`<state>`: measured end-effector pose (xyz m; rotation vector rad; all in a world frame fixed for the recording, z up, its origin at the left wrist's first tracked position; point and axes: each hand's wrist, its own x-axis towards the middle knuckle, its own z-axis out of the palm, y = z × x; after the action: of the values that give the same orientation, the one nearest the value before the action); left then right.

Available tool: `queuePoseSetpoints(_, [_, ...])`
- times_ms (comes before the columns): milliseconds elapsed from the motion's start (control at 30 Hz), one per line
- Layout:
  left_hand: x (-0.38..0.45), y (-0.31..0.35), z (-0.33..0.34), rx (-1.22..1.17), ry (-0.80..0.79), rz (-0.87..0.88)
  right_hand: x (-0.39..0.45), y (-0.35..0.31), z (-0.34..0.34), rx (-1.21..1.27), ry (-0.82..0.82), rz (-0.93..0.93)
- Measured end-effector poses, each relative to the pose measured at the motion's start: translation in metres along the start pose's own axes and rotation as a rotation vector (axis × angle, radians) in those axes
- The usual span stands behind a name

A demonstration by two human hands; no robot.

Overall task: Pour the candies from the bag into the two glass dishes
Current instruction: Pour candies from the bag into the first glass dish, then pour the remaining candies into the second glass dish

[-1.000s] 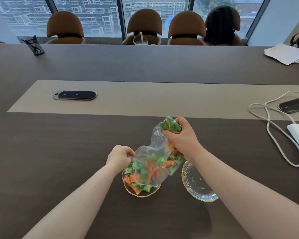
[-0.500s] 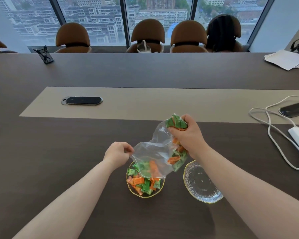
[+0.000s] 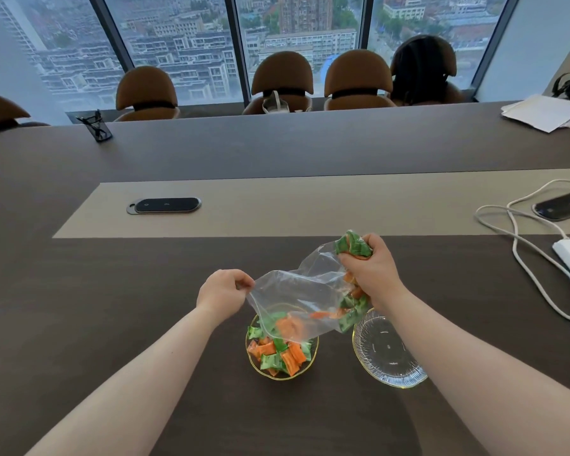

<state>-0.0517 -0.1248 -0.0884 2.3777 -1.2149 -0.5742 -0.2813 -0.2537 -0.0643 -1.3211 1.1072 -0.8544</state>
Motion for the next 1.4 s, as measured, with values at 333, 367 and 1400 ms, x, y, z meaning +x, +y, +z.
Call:
queuePoseSetpoints(333, [0.004,0.019,-0.008,-0.032,0.057,0.018,0.004,0.014,-0.024,0.04,0.059,0.091])
queuePoseSetpoints(367, [0.005,0.023,-0.01,-0.031,0.068,0.025,0.004,0.016,-0.026,0.05,0.067,0.098])
queuePoseSetpoints(1400, [-0.021,0.146,0.11,0.046,-0.151,0.132,-0.007,0.021,-0.197,-0.346,0.205,-0.082])
